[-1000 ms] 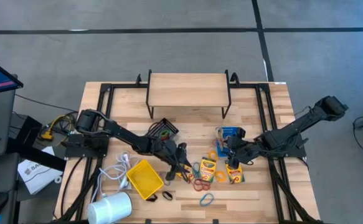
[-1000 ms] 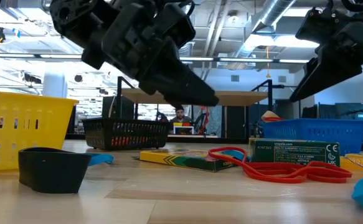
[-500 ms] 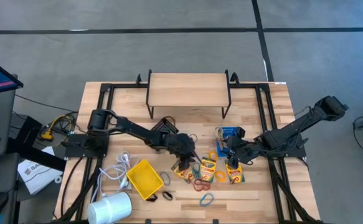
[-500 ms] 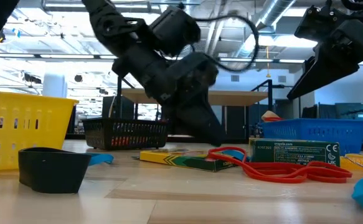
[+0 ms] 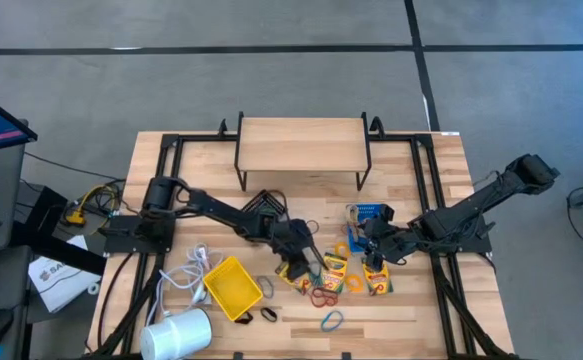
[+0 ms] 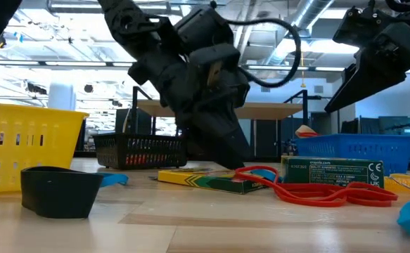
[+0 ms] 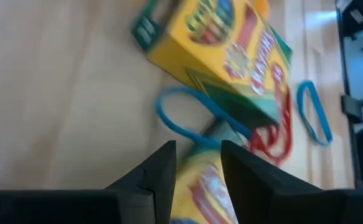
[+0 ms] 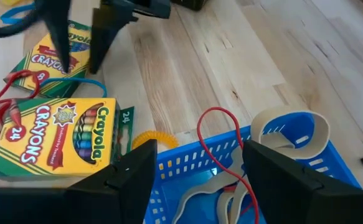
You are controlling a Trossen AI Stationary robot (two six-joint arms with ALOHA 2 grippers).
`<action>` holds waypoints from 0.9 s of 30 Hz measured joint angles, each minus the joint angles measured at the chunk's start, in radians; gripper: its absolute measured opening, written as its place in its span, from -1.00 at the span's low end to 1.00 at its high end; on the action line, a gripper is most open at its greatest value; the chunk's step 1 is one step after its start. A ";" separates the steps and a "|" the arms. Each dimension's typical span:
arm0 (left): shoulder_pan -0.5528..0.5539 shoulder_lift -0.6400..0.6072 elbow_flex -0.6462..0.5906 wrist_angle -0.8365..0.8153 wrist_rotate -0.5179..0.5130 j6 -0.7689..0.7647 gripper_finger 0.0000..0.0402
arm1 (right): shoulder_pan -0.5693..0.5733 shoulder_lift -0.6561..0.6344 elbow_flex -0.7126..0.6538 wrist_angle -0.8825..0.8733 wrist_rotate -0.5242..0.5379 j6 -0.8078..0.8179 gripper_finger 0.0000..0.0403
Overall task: Pick & Place Office Desk Supplies
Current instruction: Put the blue rubber band into the blue bin
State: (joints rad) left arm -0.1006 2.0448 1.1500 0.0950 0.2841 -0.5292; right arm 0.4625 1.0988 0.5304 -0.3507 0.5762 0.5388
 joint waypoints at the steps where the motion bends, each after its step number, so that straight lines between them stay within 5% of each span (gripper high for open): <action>1: 0.005 0.000 0.000 0.000 0.000 -0.001 -0.39 | 0.000 0.000 0.000 0.000 0.000 0.000 0.17; 27: -0.016 0.032 0.001 0.104 -0.045 -0.011 -0.39 | 0.000 0.000 0.000 0.054 -0.008 -0.016 0.17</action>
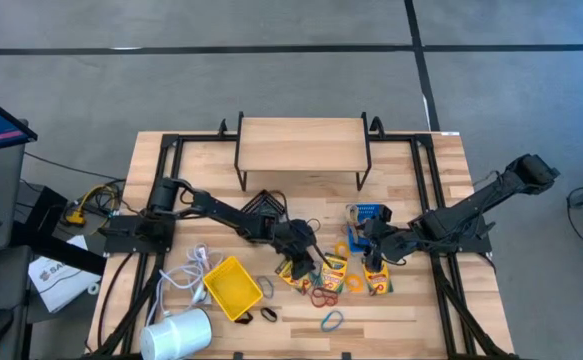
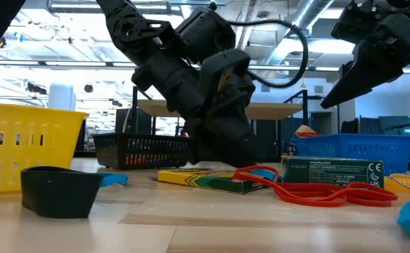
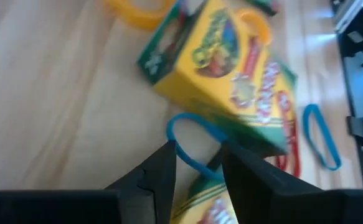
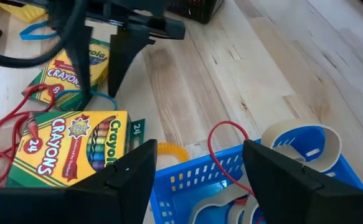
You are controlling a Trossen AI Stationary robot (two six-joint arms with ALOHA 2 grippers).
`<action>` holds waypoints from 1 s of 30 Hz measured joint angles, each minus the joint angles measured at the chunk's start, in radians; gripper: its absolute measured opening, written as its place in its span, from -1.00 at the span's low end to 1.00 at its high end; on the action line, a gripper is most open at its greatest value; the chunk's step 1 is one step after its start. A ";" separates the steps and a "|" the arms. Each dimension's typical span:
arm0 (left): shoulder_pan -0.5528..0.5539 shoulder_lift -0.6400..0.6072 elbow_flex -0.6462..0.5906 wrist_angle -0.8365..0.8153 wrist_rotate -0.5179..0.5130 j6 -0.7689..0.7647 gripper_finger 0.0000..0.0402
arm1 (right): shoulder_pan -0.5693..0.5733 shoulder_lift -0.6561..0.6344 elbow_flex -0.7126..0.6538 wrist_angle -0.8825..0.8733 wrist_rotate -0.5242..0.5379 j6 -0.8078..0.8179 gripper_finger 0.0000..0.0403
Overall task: Pick & Place Office Desk Supplies
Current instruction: Put the blue rubber band into the blue bin
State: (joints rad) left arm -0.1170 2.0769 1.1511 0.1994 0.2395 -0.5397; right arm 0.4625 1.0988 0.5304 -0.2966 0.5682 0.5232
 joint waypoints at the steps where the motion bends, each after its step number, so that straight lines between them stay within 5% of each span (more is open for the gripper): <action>1: -0.006 0.000 0.000 0.008 0.000 0.000 -0.39 | 0.000 0.000 0.000 0.000 0.000 0.000 0.17; 18: -0.019 0.109 0.057 0.025 0.027 0.121 -0.42 | 0.000 0.000 0.000 0.017 0.000 0.000 0.17; 25: -0.016 0.043 0.066 -0.099 -0.036 0.262 -0.94 | 0.000 0.000 0.000 0.025 0.005 0.000 0.17; 30: -0.013 -0.013 0.063 -0.156 -0.109 0.319 -0.99 | 0.000 0.000 0.031 0.020 0.009 0.000 0.17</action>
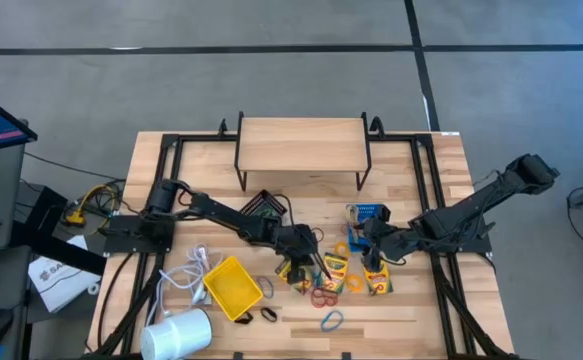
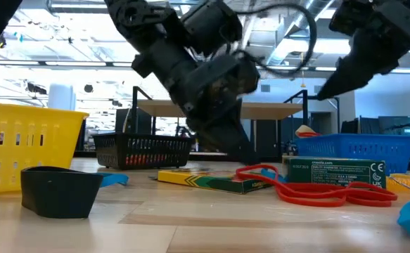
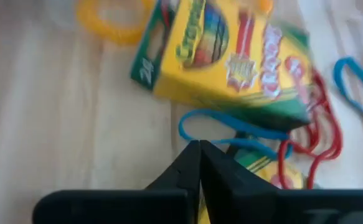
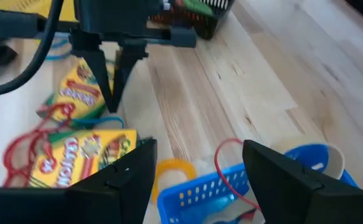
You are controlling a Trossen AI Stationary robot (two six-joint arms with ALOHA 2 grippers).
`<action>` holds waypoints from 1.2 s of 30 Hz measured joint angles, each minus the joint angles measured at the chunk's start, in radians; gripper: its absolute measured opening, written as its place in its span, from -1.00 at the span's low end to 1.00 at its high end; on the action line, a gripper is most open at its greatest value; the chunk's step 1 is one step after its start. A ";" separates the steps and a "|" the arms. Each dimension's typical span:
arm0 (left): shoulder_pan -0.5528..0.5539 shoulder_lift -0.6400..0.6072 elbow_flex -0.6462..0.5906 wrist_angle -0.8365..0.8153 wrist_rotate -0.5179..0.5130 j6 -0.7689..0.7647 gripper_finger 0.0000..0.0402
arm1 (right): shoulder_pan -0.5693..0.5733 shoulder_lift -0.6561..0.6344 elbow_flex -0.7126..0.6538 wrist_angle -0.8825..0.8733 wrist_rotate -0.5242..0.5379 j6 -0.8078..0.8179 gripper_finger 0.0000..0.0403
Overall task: Pick & Place Office Desk Supplies
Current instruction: Put the blue rubber band into the blue bin
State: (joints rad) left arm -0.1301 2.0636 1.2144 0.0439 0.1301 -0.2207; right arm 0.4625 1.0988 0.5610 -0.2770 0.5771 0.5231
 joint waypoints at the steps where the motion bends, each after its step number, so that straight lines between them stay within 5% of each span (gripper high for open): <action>1: 0.001 -0.009 0.000 0.006 -0.002 0.005 -0.99 | 0.000 -0.001 0.009 -0.004 0.000 0.000 0.17; 13: 0.011 -0.019 -0.001 -0.033 -0.010 -0.071 -0.92 | 0.009 -0.055 0.031 -0.023 0.002 0.011 0.17; 20: -0.010 -0.019 0.000 -0.047 0.024 0.090 -0.54 | 0.009 -0.054 0.031 -0.074 0.000 0.044 0.17; 24: -0.048 -0.059 0.000 -0.215 0.050 0.227 -0.32 | 0.009 -0.054 0.031 -0.085 0.000 0.045 0.17; 29: -0.108 -0.168 0.000 -0.461 -0.086 0.311 -0.18 | 0.009 -0.054 0.031 -0.107 0.000 0.045 0.17; 36: -0.182 -0.273 0.001 -0.505 -0.138 0.299 -0.20 | 0.009 -0.054 0.031 -0.115 0.000 0.045 0.17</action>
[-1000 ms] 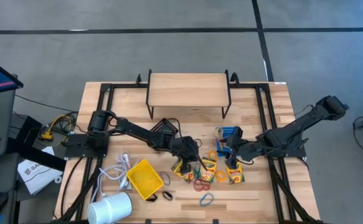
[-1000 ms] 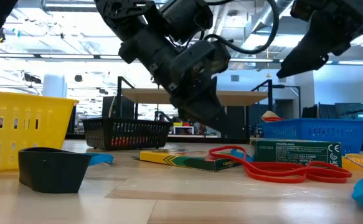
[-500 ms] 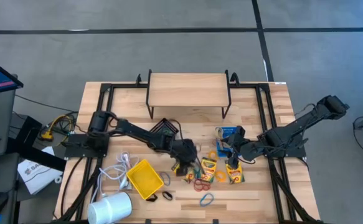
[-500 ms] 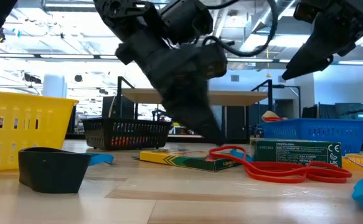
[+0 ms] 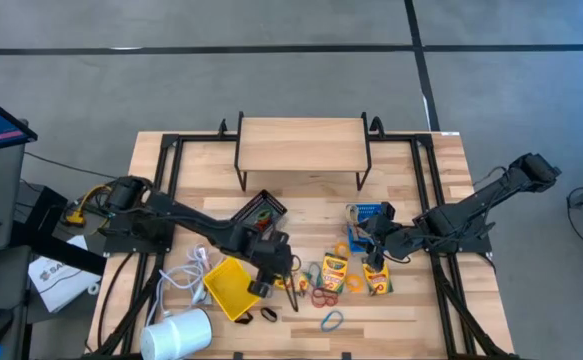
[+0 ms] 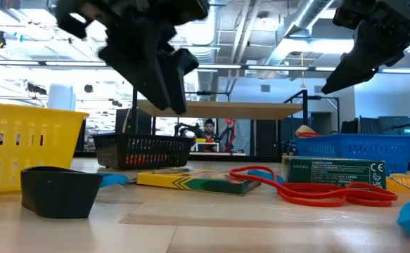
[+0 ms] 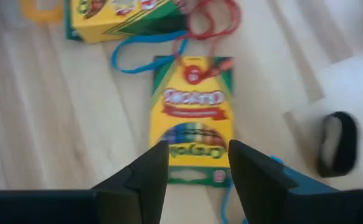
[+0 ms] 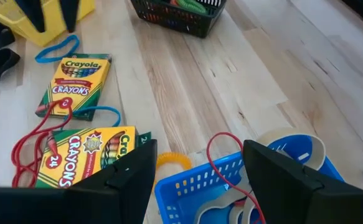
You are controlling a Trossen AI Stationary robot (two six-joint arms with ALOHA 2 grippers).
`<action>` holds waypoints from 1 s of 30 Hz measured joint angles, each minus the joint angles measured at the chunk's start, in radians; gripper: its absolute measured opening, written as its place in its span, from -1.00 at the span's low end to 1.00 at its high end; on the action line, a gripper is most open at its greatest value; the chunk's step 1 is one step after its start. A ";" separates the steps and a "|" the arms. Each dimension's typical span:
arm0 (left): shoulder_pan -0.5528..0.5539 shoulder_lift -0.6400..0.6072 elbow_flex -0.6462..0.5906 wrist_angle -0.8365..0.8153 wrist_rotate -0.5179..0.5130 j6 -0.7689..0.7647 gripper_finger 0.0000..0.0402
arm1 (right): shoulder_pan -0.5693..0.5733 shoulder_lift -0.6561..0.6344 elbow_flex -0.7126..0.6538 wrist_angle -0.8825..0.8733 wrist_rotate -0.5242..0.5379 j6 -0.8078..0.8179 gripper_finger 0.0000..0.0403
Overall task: Pick & Place Office Desk Supplies
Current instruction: Put the blue rubber band into the blue bin
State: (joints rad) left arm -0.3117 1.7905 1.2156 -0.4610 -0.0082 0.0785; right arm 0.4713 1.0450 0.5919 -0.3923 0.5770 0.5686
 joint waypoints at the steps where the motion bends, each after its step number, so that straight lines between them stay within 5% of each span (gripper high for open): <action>1: -0.006 0.001 0.000 0.005 0.000 -0.005 -0.21 | 0.000 0.000 0.000 -0.001 0.000 0.000 0.17; 30: -0.002 0.161 0.003 -0.139 0.155 -0.055 -0.28 | 0.000 0.000 0.000 -0.024 -0.027 0.000 0.17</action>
State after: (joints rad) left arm -0.3134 1.9511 1.2182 -0.6004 0.1463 0.0235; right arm 0.4713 1.0451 0.5915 -0.4162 0.5495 0.5686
